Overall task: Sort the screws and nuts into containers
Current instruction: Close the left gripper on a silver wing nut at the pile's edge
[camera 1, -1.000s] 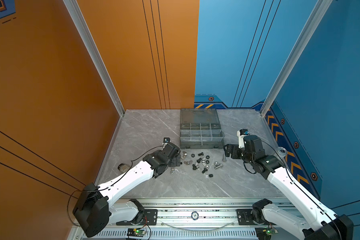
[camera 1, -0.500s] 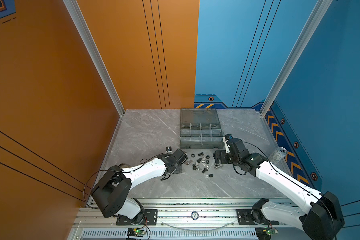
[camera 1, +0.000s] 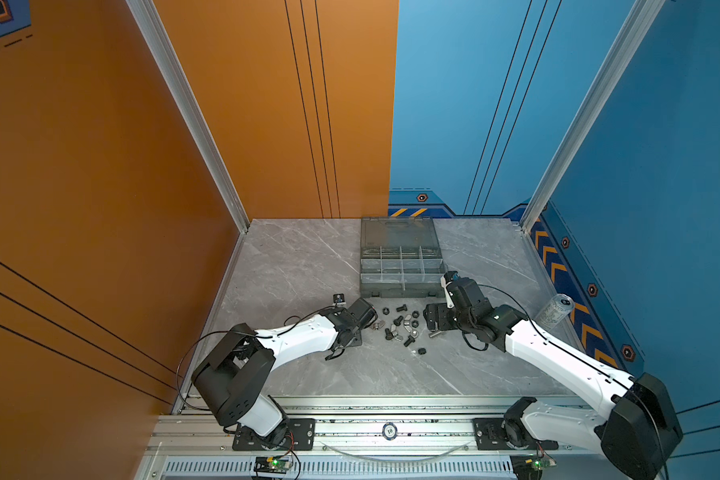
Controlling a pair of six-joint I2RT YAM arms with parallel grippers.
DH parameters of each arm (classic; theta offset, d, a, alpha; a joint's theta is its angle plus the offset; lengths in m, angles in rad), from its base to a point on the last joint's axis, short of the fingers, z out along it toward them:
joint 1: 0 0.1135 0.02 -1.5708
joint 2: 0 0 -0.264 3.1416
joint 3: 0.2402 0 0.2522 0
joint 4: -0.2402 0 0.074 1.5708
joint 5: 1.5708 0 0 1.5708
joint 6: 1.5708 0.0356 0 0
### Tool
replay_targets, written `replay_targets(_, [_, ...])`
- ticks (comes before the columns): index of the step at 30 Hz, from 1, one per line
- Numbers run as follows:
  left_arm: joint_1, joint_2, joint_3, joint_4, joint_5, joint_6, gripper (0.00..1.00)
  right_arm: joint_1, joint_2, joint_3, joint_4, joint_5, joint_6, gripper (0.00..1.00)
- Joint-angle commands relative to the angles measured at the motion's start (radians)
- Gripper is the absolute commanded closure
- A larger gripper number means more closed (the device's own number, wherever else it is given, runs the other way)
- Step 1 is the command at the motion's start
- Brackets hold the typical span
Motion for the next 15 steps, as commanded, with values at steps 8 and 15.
replay_targets(8, [-0.012, 0.046, -0.013, 0.024, 0.009, -0.025, 0.44, 0.007, 0.001, 0.016, 0.002, 0.034, 0.011, 0.05])
replay_targets(15, [-0.019, 0.066, -0.004, 0.026, 0.019, -0.025, 0.52, 0.009, 0.008, 0.021, 0.001, 0.036, 0.013, 0.05])
